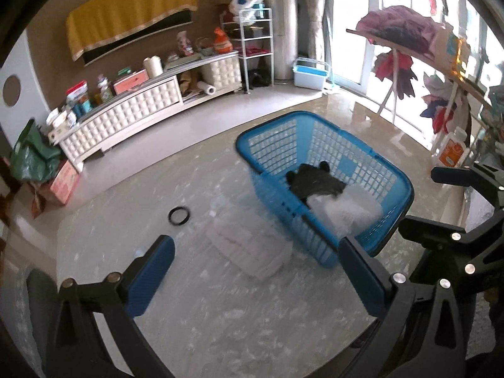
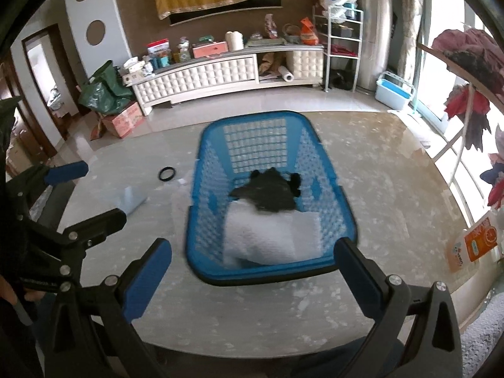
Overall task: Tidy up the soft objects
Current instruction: 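Withdraw the left gripper from the basket toward the light blue cloth, then grasp the light blue cloth with the left gripper while the right grasps the quilted pad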
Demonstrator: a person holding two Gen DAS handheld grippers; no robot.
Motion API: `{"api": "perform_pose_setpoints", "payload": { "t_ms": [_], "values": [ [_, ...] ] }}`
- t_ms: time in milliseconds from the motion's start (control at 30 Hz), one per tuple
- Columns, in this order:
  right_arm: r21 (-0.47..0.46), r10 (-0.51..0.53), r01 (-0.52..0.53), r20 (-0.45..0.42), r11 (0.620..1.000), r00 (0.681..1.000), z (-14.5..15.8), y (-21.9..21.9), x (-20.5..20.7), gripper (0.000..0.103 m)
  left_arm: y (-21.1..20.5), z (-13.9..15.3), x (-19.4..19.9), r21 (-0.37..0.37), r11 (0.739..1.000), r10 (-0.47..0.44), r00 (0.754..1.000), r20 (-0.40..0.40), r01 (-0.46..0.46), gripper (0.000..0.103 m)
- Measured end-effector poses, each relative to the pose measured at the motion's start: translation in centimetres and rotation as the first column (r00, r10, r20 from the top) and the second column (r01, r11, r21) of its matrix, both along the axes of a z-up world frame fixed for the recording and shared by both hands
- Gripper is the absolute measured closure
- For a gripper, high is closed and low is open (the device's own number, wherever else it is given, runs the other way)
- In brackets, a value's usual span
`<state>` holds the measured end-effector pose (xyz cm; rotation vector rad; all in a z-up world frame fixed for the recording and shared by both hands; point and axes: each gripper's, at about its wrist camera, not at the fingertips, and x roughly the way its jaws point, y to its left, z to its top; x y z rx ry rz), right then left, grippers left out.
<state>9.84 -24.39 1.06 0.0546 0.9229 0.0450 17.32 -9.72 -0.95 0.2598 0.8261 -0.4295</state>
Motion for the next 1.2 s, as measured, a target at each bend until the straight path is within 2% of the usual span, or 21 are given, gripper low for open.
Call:
{"api": "perform_pose_setpoints", "payload": {
  "t_ms": [267,633,933,1200],
  "values": [
    [-0.016,0.089,-0.089,-0.001,0.996,0.996,-0.4,3.5,1.0,0.0,5.7,-0.6,-1.6,-0.032,0.993,0.112,0.993,-0.027,-0.113,0.0],
    [-0.045,0.205,-0.206,-0.016,0.978,0.979,-1.7,8.6,2.7,0.0,12.1,-1.4,-3.2,-0.057,0.973,0.221,0.974,-0.055,-0.224,0.0],
    [-0.061,0.28,-0.283,-0.059,0.957,0.958,-3.5,12.8,4.4,0.0,15.7,-3.6,-2.9,-0.039,0.959,0.276,0.956,-0.103,-0.281,0.0],
    [-0.062,0.313,-0.323,-0.127,0.944,0.941,-6.3,15.3,6.3,0.0,18.5,-6.3,-0.9,-0.03,0.944,0.319,0.933,-0.166,-0.328,0.0]
  ]
}}
